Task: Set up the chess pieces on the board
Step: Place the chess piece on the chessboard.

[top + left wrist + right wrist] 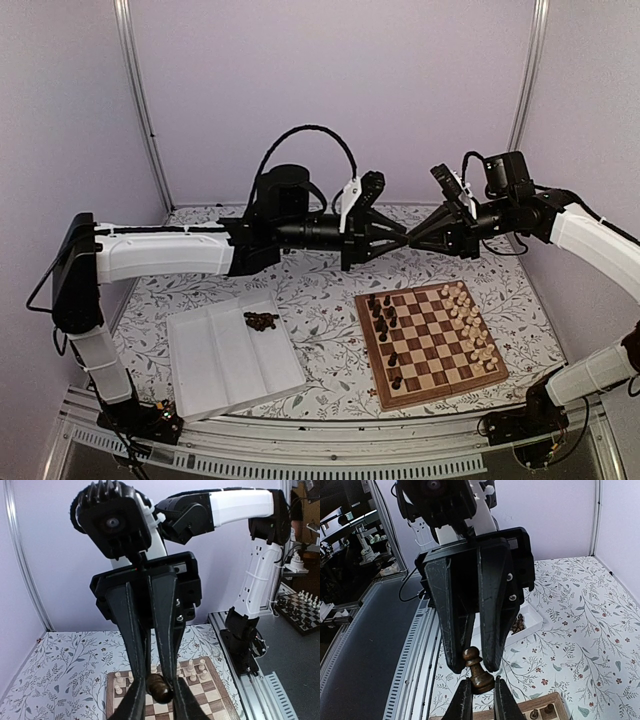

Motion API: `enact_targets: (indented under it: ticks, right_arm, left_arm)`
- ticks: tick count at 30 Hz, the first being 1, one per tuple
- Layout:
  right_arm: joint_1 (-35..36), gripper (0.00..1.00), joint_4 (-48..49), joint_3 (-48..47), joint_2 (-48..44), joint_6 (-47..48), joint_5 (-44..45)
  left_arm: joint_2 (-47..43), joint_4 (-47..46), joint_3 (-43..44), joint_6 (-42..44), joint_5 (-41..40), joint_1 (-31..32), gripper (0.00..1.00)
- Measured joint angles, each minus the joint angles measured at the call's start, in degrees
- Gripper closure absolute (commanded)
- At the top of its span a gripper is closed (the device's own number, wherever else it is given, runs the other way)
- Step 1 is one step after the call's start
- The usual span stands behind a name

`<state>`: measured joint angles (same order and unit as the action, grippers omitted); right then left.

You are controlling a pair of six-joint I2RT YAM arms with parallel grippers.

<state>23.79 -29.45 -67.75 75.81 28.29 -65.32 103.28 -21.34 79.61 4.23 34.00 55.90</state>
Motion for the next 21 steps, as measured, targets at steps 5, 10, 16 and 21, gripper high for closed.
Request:
enact_targets:
  ticks: [5, 10, 16, 21]
  right_arm:
    - [-0.20, 0.58, -0.09, 0.24, 0.00, -0.11, 0.33]
    - [-1.46, 0.46, -2.99, 1.55, -1.25, 2.89, 4.74]
    - [-17.31, 0.44, -7.19, 7.13, -5.68, 8.74, 6.40]
    - [-24.50, 0.43, -3.85, 11.69, -6.88, 7.06, 9.46]
  left_arm:
    - [0.37, 0.31, 0.37, 0.00, -0.07, 0.11, 0.85]
    - [0.59, 2.67, 0.76, 0.11, -0.85, 0.15, 0.85]
    - [4.02, 14.36, 7.08, 2.01, -2.05, 1.81, 0.86]
    - [11.67, 27.98, 15.96, 5.18, -2.16, 5.77, 0.86]
